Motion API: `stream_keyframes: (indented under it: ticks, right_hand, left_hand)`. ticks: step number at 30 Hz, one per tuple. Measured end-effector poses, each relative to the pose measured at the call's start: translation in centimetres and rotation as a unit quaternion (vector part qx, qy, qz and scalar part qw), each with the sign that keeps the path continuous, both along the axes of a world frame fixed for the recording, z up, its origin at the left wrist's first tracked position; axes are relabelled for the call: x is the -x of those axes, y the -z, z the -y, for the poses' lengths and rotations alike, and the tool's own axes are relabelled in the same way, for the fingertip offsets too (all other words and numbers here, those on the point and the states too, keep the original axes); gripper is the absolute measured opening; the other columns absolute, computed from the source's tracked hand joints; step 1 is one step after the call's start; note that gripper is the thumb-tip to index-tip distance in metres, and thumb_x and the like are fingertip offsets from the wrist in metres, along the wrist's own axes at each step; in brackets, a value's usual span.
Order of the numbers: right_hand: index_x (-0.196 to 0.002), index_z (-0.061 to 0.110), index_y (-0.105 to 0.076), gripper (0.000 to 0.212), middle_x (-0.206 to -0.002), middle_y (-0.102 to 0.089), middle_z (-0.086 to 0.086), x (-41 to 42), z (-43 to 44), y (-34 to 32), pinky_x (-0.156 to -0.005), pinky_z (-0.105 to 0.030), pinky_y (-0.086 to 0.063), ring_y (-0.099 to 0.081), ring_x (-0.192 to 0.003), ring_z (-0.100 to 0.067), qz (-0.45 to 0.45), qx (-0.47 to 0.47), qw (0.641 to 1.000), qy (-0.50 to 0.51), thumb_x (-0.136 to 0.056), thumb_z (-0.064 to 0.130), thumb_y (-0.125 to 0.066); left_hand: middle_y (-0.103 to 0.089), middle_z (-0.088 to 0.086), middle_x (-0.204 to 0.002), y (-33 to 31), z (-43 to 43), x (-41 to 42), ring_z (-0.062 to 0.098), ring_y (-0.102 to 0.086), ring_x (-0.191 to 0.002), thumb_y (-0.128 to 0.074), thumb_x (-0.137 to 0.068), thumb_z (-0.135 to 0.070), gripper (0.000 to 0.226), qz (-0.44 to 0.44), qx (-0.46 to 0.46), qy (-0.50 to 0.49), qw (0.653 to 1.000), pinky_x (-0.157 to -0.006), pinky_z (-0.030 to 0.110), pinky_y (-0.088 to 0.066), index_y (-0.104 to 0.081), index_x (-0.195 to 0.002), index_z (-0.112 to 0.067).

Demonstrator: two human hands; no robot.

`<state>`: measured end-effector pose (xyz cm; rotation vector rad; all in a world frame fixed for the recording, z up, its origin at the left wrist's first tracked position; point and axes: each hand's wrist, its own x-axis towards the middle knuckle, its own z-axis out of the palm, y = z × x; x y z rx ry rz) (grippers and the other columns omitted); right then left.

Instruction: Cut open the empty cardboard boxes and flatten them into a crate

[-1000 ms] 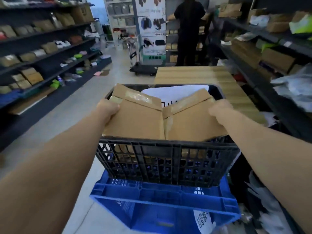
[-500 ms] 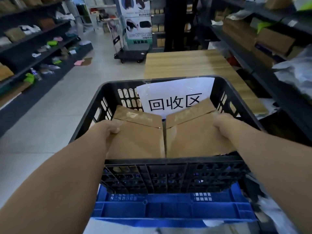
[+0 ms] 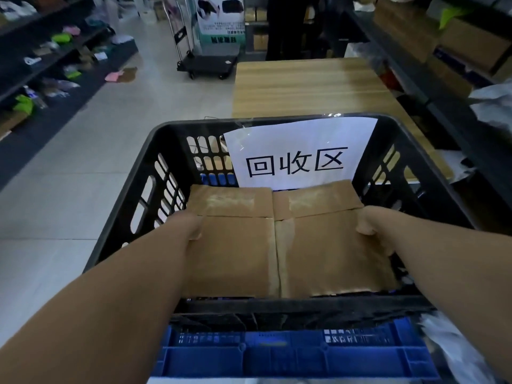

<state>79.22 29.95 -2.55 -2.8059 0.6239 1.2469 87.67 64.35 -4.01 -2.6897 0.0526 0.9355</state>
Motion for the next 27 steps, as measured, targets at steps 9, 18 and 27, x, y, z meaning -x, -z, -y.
stream_keyframes:
  ticks: [9, 18, 27]
  right_hand:
    - [-0.143, 0.002, -0.034, 0.071, -0.144, -0.039, -0.014, -1.4, -2.7, 0.8, -0.102, -0.035, -0.04, -0.042, -0.129, -0.03, -0.052, 0.058, 0.997, -0.024, -0.096, 0.054, -0.038]
    - [-0.136, 0.003, -0.045, 0.057, -0.137, -0.049, -0.011, -2.1, -4.2, 3.0, -0.098, -0.03, -0.039, -0.047, -0.126, -0.026, -0.052, 0.042, 0.992, -0.103, -0.101, 0.045, -0.03]
    - [-0.131, 0.008, -0.053, 0.055, -0.131, -0.053, -0.006, -3.9, -4.6, 3.2, -0.077, -0.034, -0.044, -0.054, -0.117, -0.026, -0.035, 0.09, 0.98, -0.176, -0.091, 0.045, -0.057]
  left_hand:
    - [-0.024, 0.011, -0.147, 1.0, 3.0, -0.4, 0.036, -0.033, -0.132, -0.078, -0.074, -0.022, 0.086, 0.037, 0.117, 0.081, 0.989, -0.094, 0.039, -0.041, -0.027, -0.143, -0.02]
    - [0.003, 0.011, -0.154, 3.3, 3.1, -0.3, 0.044, -0.013, -0.139, -0.084, -0.066, -0.035, 0.12, -0.077, 0.125, 0.124, 0.981, -0.109, 0.053, -0.03, 0.001, -0.15, -0.03]
    - [0.01, 0.013, -0.155, 3.4, 4.9, -0.8, 0.041, -0.024, -0.137, -0.085, -0.064, -0.034, 0.127, -0.08, 0.049, 0.149, 0.984, -0.105, 0.049, -0.036, 0.008, -0.15, -0.025]
